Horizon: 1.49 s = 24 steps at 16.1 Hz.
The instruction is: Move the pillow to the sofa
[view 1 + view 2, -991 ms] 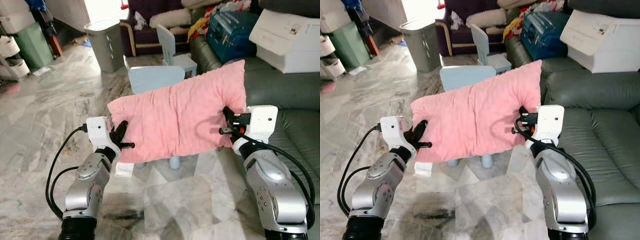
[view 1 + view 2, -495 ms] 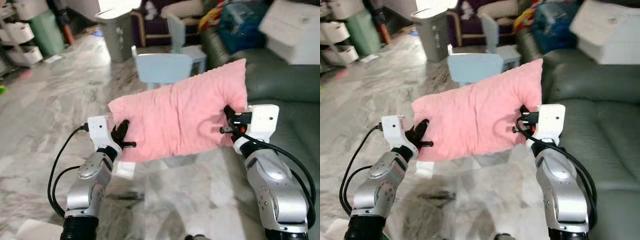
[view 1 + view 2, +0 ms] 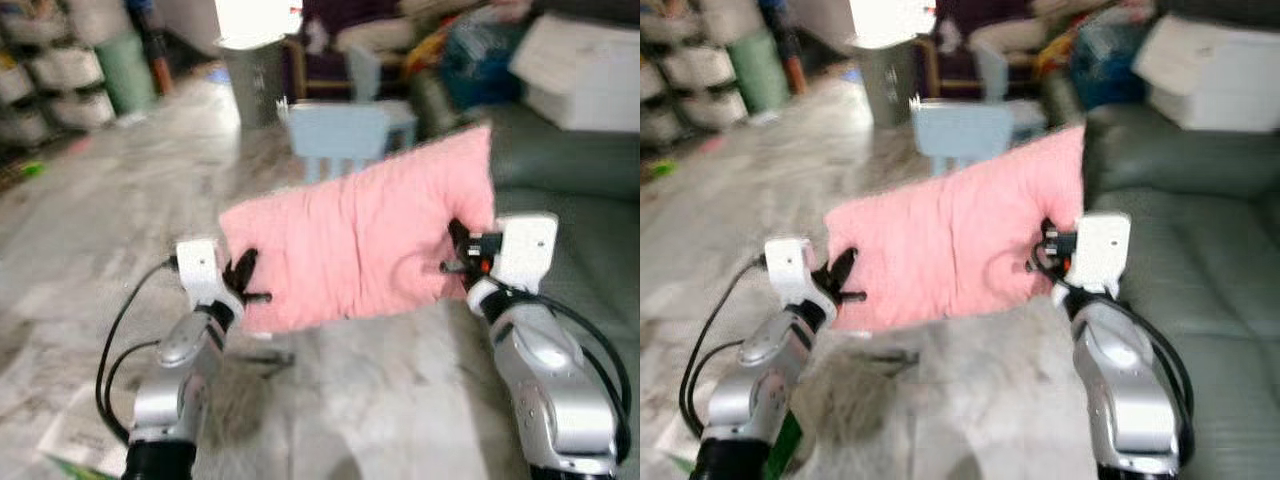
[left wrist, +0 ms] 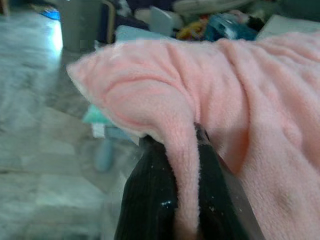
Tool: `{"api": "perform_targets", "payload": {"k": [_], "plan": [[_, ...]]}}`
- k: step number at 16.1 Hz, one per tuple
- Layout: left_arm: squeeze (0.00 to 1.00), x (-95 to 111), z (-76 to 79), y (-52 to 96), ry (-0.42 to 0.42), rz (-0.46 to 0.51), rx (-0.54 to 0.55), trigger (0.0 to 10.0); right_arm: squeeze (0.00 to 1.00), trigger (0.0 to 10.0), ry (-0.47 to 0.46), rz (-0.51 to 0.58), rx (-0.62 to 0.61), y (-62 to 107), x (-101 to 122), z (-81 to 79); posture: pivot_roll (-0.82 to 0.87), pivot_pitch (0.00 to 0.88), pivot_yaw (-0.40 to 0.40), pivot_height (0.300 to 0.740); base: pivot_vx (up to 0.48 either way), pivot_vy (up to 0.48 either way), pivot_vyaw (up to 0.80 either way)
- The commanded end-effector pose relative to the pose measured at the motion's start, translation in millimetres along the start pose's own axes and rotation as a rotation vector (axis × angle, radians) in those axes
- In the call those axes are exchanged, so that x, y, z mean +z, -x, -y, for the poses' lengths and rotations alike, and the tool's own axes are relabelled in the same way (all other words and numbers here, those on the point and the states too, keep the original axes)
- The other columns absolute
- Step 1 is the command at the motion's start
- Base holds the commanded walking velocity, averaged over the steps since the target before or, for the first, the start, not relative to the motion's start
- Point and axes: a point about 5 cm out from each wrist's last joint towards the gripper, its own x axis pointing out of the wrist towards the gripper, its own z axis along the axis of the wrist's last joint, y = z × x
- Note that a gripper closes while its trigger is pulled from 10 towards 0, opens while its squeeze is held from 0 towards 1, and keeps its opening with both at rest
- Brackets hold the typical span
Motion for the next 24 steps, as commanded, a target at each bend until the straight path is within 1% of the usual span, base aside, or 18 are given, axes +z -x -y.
{"api": "perform_targets", "payload": {"k": [1, 3, 7, 8, 9, 11, 12, 13, 15, 16, 17, 18, 19, 20, 21, 24], "plan": [[0.00, 12, 1.8, -3.5, -0.002, 0.052, -0.013, 10.0, 0.00, 10.0, 0.004, 0.047, 0.001, -1.0, 11, -0.4, -0.24, 0.000, 0.056, 0.740, 0.000, 0.000, 0.00], [0.00, 13, 3.0, -4.0, 0.010, 0.061, -0.024, 10.0, 0.00, 10.0, 0.006, 0.048, 0.003, -0.8, 12, -0.4, -0.24, 0.000, 0.054, 0.740, 0.000, 0.000, 0.00], [0.00, 16, -0.1, -7.3, -0.007, 0.082, -0.006, 10.0, 0.00, 10.0, -0.002, 0.041, -0.001, -0.3, 12, 1.4, -0.25, 0.000, 0.049, 0.740, 0.000, 0.000, 0.00], [0.00, 18, -0.8, -8.5, -0.002, 0.094, -0.007, 10.0, 0.00, 10.0, 0.000, 0.033, 0.000, 0.0, 11, 1.2, -0.25, 0.000, 0.048, 0.740, 0.000, 0.000, -0.80], [0.00, 19, -1.0, -9.0, -0.023, 0.097, -0.006, 10.0, 0.00, 10.0, -0.001, 0.030, 0.000, 0.2, 11, 1.5, -0.25, 0.000, 0.046, 0.740, 0.000, 0.000, -0.80], [0.00, 20, -1.5, -12.1, -0.004, 0.090, -0.009, 10.0, 0.00, 10.0, -0.001, 0.025, 0.000, -0.4, 11, 1.9, -0.25, 0.000, 0.046, 0.740, 0.000, 0.000, 0.00], [0.00, 21, -1.9, -12.9, -0.011, 0.094, -0.011, 10.0, 0.00, 10.0, -0.001, 0.025, 0.000, -0.7, 11, 2.0, -0.25, 0.000, 0.046, 0.740, 0.000, 0.000, 0.00], [0.00, 23, -3.1, -15.0, -0.061, 0.105, -0.007, 10.0, 0.00, 10.0, 0.000, 0.022, -0.003, -0.4, 11, 2.5, -0.26, 0.000, 0.047, 0.740, 0.000, 0.000, 0.00], [0.00, 26, -3.1, -17.6, -0.101, 0.114, -0.024, 10.0, 0.00, 10.0, 0.007, 0.019, -0.003, 0.5, 11, 2.9, -0.26, 0.000, 0.046, 0.740, 0.000, 0.000, -0.80], [0.00, 28, -4.1, -18.4, -0.113, 0.118, -0.028, 10.0, 0.00, 10.0, 0.008, 0.019, -0.004, 0.5, 11, 3.2, -0.26, 0.000, 0.046, 0.740, 0.000, 0.000, -0.80], [0.00, 30, -5.8, -19.0, -0.102, 0.120, -0.031, 10.0, 0.00, 10.0, 0.011, 0.018, -0.004, 0.6, 11, 3.7, -0.26, 0.000, 0.046, 0.740, 0.000, 0.000, -0.80], [0.00, 33, -9.2, -19.1, -0.118, 0.139, -0.023, 10.0, 0.00, 10.0, 0.012, 0.018, -0.004, 0.5, 11, 4.1, -0.26, 0.000, 0.045, 0.740, 0.000, 0.000, -0.80], [0.00, 33, -11.0, -19.3, -0.104, 0.135, -0.024, 10.0, 0.00, 10.0, 0.013, 0.018, -0.003, 0.3, 11, 3.9, -0.26, 0.000, 0.045, 0.740, 0.000, 0.000, -0.80], [0.00, 33, -10.7, -18.9, -0.047, 0.143, -0.042, 10.0, 0.00, 10.0, 0.013, 0.019, 0.000, 0.1, 12, 3.0, -0.26, 0.000, 0.047, 0.740, 0.000, 0.000, -0.80], [0.00, 32, -10.1, -18.5, -0.059, 0.140, -0.039, 10.0, 0.00, 10.0, 0.011, 0.018, 0.000, 0.2, 11, 2.8, -0.26, 0.000, 0.047, 0.740, 0.000, 0.000, -0.80], [0.00, 29, -9.6, -18.1, -0.061, 0.131, -0.033, 10.0, 0.00, 10.0, 0.009, 0.014, -0.001, 0.9, 11, 2.4, -0.26, 0.000, 0.048, 0.740, 0.000, 0.000, -0.80]]}}
